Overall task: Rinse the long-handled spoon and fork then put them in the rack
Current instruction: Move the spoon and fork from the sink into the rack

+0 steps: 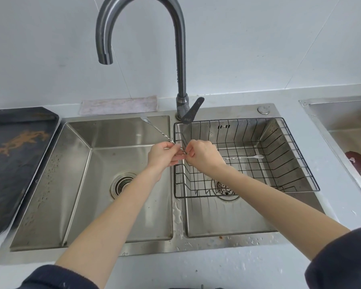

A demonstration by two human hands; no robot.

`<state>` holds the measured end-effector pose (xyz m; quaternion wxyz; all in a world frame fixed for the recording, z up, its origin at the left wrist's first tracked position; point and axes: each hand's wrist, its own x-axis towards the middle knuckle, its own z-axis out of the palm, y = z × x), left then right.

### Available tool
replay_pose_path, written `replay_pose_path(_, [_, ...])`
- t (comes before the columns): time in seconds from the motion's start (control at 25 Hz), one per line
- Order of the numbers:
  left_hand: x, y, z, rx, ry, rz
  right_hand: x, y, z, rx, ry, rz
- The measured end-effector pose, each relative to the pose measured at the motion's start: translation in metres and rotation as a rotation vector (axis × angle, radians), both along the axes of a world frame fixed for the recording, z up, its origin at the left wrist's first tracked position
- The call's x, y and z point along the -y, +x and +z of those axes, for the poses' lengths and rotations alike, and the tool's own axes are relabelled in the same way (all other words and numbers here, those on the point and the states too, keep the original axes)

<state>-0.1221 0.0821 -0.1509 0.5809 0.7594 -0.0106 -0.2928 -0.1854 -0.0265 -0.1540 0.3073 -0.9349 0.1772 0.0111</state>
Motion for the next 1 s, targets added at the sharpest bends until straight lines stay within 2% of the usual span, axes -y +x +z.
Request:
replay_pose_path(0.12, [0.005,-0.004,-0.001,0.045,0.008,-0.027,0.006,-0.003,0.001,-0.015,-0.037,0.001])
replay_pose_path(0.16, [0.005,-0.005,-0.003,0.128,0.069,-0.059,0.010,-0.005,0.001,-0.010,-0.050,-0.002])
replay_pose_path(0.28, [0.002,-0.010,-0.014,0.528,0.413,-0.281,0.026,-0.014,0.000,-0.006,-0.073,-0.017])
replay_pose_path(0.36, [-0.001,-0.016,-0.023,0.620,0.520,-0.415,0.041,-0.023,-0.002,-0.011,-0.085,-0.023])
replay_pose_path(0.64, [-0.010,-0.035,-0.063,0.629,0.708,-0.611,0.091,-0.054,-0.015,-0.159,-0.230,-0.014])
replay_pose_path(1.0, [-0.011,-0.041,-0.074,0.688,0.665,-0.590,0.126,-0.077,-0.058,-0.317,-0.324,0.137])
